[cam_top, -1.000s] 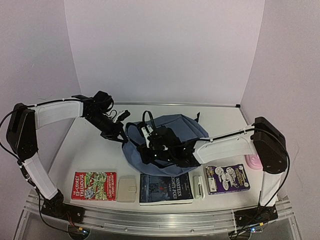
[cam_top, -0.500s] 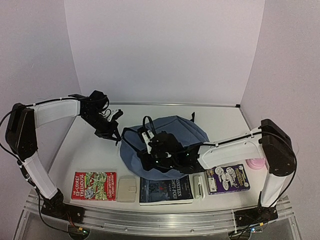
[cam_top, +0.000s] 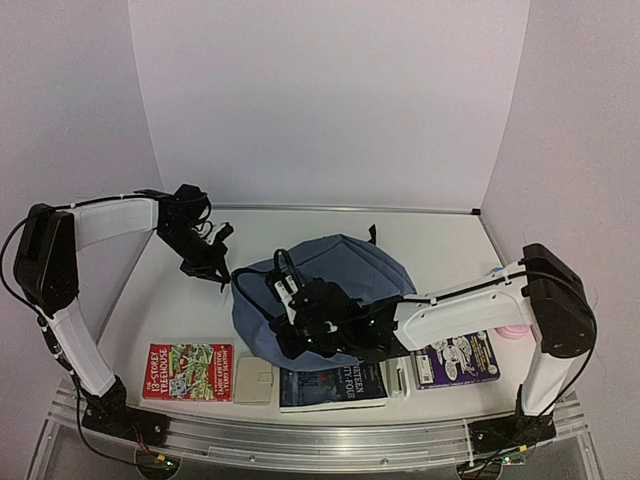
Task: Pack the student bag
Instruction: Unzip the student bag at the center of the board.
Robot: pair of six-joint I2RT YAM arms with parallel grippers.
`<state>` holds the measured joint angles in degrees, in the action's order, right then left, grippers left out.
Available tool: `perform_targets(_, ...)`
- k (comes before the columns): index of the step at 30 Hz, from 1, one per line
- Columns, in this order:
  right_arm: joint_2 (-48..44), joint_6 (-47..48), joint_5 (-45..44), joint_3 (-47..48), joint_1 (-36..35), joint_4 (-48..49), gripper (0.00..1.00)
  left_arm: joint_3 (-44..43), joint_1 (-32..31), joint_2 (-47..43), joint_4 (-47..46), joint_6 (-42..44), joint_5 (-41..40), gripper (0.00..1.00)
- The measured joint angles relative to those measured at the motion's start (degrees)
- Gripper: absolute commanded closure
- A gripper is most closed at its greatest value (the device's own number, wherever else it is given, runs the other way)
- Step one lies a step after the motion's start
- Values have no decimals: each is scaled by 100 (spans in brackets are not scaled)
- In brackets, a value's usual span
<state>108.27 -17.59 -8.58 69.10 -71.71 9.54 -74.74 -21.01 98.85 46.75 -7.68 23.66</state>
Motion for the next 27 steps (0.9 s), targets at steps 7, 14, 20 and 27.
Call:
perform_targets(7,-163,-416,-270,-2,-87,-288,60,-2,73,11,-26,18,404,100)
perform_targets(14,-354,-785,-552,365,-264,-711,44,-2,285,-63,-338,18,798,100)
perform_targets(20,-15,-808,-808,1284,-264,-731,32,-2,283,-85,-334,15,824,100)
perform_targets(27,972,-678,-1102,2369,-250,-961,32,-2,284,-85,-333,15,820,100)
